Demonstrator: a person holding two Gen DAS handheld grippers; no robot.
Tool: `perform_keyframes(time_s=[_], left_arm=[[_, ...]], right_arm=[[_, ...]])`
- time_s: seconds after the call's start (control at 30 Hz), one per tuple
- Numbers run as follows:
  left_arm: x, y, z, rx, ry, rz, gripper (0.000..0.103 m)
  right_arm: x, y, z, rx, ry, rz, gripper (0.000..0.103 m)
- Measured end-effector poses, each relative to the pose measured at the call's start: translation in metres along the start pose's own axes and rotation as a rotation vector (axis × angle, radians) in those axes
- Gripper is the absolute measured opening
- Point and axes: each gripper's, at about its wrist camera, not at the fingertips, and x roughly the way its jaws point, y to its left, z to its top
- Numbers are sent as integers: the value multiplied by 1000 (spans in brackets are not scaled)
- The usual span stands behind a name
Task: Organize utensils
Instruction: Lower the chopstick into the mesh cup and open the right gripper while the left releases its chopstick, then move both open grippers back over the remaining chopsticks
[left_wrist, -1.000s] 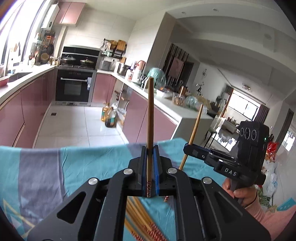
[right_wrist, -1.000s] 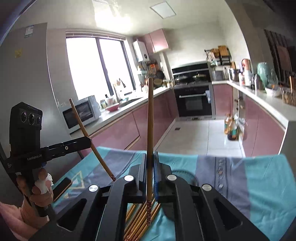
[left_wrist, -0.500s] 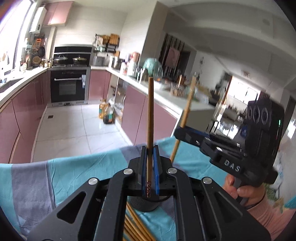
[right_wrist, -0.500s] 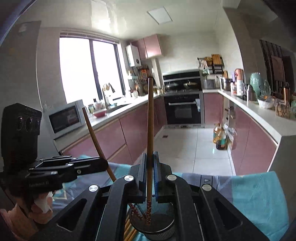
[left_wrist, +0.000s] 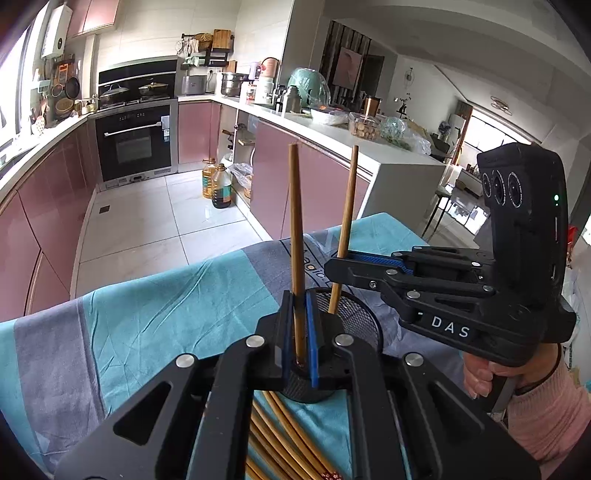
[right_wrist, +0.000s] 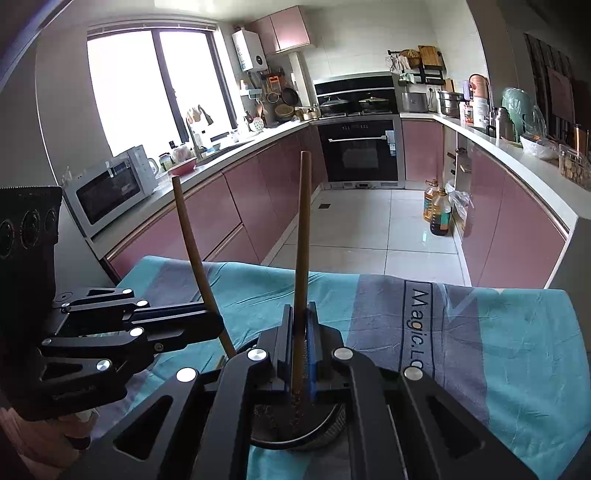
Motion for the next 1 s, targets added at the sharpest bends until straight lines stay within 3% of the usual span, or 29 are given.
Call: perform_keyframes(time_s=[0.07,0.2,0.57,0.8,1.0], left_arm=[[1,1,0,-5,-1,12,8],[2,5,0,-25,-10,28,21],[-38,24,-28,-68,-105,83,35],[-61,37,-68,-83,-101,128,47],[-56,48,-118,-118,-7,143,54]], right_arm=[[3,-1,0,8,3,-11,7],[6,-1,0,22,-3,-32,8],[-18,5,-9,10,-75,-54,26],[-53,25,-31,-54,-109,43,37],[-48,42,-72,-69,-5,143,41]])
